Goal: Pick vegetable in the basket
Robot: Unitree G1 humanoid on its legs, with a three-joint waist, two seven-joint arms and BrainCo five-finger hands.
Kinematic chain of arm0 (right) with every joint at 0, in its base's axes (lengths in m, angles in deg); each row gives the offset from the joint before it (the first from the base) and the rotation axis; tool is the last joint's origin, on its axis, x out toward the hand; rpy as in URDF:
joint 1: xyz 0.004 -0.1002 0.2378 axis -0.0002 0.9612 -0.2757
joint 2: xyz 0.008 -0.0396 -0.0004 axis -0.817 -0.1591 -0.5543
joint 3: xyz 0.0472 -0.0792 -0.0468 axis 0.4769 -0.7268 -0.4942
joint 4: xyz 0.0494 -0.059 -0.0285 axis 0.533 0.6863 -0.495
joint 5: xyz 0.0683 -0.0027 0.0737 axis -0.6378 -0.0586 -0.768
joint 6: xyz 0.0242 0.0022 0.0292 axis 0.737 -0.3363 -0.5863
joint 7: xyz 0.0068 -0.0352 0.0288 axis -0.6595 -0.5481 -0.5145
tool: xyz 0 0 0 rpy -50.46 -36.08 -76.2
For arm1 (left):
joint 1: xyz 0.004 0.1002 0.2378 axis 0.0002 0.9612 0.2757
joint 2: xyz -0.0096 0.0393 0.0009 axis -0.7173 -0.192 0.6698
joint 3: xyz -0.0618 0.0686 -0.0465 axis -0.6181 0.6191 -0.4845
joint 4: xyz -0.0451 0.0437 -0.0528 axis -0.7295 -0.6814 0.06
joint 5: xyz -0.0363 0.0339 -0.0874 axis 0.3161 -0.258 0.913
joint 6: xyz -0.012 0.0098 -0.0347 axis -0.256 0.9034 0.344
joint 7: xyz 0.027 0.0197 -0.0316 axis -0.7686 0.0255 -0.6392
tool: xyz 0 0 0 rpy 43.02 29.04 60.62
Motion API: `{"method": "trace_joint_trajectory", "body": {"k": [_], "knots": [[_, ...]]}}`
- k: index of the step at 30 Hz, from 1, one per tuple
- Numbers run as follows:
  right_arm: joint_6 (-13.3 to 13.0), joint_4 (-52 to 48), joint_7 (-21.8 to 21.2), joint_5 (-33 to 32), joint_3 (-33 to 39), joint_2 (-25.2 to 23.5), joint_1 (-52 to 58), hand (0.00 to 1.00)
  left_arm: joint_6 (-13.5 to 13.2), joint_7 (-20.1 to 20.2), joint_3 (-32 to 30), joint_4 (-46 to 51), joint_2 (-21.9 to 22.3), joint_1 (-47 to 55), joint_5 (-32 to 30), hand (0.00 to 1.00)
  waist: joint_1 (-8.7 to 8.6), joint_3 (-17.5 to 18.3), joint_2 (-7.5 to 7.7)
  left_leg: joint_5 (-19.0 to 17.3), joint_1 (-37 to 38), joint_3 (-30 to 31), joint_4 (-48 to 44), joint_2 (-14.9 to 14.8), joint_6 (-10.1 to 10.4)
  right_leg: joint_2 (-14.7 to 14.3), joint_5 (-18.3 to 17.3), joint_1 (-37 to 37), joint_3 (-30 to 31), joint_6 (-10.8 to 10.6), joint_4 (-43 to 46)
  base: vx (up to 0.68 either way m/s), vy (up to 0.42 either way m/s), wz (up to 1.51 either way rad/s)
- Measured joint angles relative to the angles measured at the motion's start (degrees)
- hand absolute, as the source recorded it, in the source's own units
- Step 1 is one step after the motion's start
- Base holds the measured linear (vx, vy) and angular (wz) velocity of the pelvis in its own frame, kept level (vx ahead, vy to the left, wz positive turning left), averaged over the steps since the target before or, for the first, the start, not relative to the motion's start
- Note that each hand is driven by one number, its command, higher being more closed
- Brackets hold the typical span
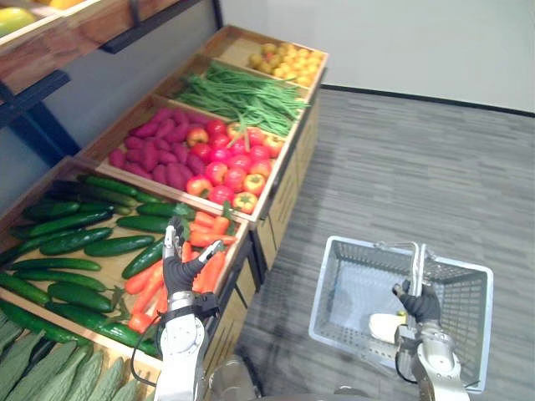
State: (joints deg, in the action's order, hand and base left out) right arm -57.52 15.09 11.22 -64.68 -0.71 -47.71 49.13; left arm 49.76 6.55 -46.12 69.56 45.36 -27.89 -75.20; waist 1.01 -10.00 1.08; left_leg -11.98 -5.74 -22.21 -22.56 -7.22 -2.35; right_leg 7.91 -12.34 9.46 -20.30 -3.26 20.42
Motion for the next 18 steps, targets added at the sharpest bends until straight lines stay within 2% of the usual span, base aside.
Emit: {"method": "trace_joint_trajectory", "body": {"k": [1, 2, 3, 4, 5, 8, 9, 10, 11, 12, 14, 16, 18], "knots": [[0.00, 0.52, -0.15, 0.07, -0.45, -0.44, 0.26, 1.00, 0.00, -0.07, 0.25, 1.57, -0.16, 1.43, -0.50, 0.00, 0.01, -0.27, 0.72, -0.54, 2.56, 1.43, 0.83, 1.35, 0.34, 1.68, 0.61, -1.15, 0.27, -0.28, 8.55, 0.28, 0.018, 0.84], [0.01, 0.56, -0.18, 0.17, -0.56, -1.02, 0.52, 1.00, 0.01, -0.08, 0.50, 3.29, -0.55, 1.99, -0.52, 0.00, -0.20, -0.19, 0.78, -1.31, 4.06, 3.86, 1.09, 1.49, 0.38, 2.99, 4.02, -5.37, 2.44, 0.04, 19.38, 0.27, -0.022, 0.87], [0.01, 0.57, -0.18, 0.21, -0.69, -1.26, 0.70, 1.00, 0.01, -0.10, 0.78, 4.15, -0.79, 2.00, -0.56, 0.00, -0.36, -0.16, 0.90, -1.51, 4.77, 5.22, 1.71, 1.62, 0.47, 3.05, 7.06, -8.01, 4.98, 0.91, 25.22, 0.25, -0.112, 0.86], [-0.01, 0.37, -0.24, 0.31, -1.08, -1.55, 1.32, 1.00, 0.00, -0.30, 1.48, 5.10, -1.07, 1.81, -0.63, 0.00, -0.40, 0.06, 1.33, -1.69, 5.31, 7.04, 2.72, 1.93, 0.36, 2.15, 4.15, -11.26, 8.64, 1.39, 30.26, 0.26, -0.220, 0.98], [-0.02, 0.19, -0.25, 0.61, -1.67, -1.62, 1.80, 1.00, 0.00, -0.95, 1.88, 5.72, -1.02, 0.76, -1.28, 0.00, -0.32, 0.12, 1.90, -2.17, 5.86, 10.18, 3.41, 2.14, 0.79, -0.46, -1.66, -15.85, 15.48, 1.68, 32.30, 0.25, -0.226, 1.00], [-0.05, -0.03, 0.19, 0.38, -1.20, -1.81, 2.07, 1.00, 0.07, -1.54, 3.87, 5.66, -0.91, -0.59, -2.56, 0.00, -0.55, -0.12, 1.51, -3.42, 6.53, 15.44, 3.11, 1.94, 2.42, -5.09, -5.39, -20.70, 25.42, 0.88, 26.23, 0.17, -0.189, 1.04], [-0.27, -0.40, 0.95, 0.11, 0.77, -1.97, 3.02, 1.00, 0.04, -1.97, 4.84, 5.44, -0.57, -1.57, -2.85, 0.00, -0.88, -0.17, 1.57, -4.53, 6.11, 18.57, 1.50, 1.52, 3.80, -6.98, -5.85, -22.46, 30.49, 0.02, 22.25, 0.21, -0.323, 1.23], [-0.27, -0.43, 1.01, -0.22, 1.02, -1.81, 4.05, 1.00, 0.02, -2.34, 5.38, 5.15, -0.30, -2.21, -2.93, 0.00, -1.31, 0.16, 2.14, -5.78, 4.76, 21.51, -0.71, 1.29, 5.22, -7.62, -5.38, -22.66, 33.23, -0.93, 17.58, 0.22, -0.421, 1.70], [-0.54, -0.53, 1.27, -0.75, 0.99, -2.16, 5.99, 1.00, -0.18, -2.36, 5.87, 5.13, -1.16, -2.72, -3.13, 0.00, -2.02, 0.56, 3.74, -8.30, 3.01, 24.86, -4.59, 2.52, 7.40, -6.05, -1.70, -22.26, 35.16, -3.82, 10.00, 0.23, -0.433, 1.66], [-0.63, 0.00, 3.01, -1.78, 3.47, -1.09, 6.71, 1.00, 0.19, -2.27, 6.63, 3.43, -0.07, -2.95, -3.42, 0.00, -1.90, 0.45, 2.19, -8.69, 1.94, 28.30, -5.83, 1.26, 8.18, -6.95, -2.77, -21.65, 31.30, -1.99, 11.13, 0.19, -0.341, 1.33], [-1.14, -0.50, 3.41, -1.93, 4.74, 2.09, 9.06, 1.00, 0.17, -2.23, 7.68, 3.48, 1.07, -3.08, -3.83, 0.00, -1.88, 0.94, 0.67, -6.91, 1.46, 29.77, -3.75, 0.23, 9.39, -6.74, -2.87, -21.96, 27.66, -1.29, 11.10, 0.19, -0.259, 0.86], [-1.13, -0.24, 3.26, -2.32, 4.67, 3.37, 10.79, 1.00, 0.13, -2.08, 7.45, 3.48, 1.21, -3.62, -3.84, 0.00, -1.61, 1.30, -0.22, -4.77, 1.57, 29.98, 0.23, -0.73, 10.23, -6.55, -2.73, -21.79, 25.06, -0.52, 10.65, 0.08, -0.238, 0.63], [-1.13, -0.23, 3.10, -2.38, 4.53, 3.05, 11.76, 1.00, 0.12, -1.03, 7.07, 3.48, 1.06, -3.77, -3.92, 0.00, -1.59, 1.32, -0.22, -2.57, 1.57, 30.00, 2.76, -1.24, 10.35, -6.50, -2.25, -21.33, 23.17, 0.26, 9.12, -0.01, -0.203, 0.46]]}}
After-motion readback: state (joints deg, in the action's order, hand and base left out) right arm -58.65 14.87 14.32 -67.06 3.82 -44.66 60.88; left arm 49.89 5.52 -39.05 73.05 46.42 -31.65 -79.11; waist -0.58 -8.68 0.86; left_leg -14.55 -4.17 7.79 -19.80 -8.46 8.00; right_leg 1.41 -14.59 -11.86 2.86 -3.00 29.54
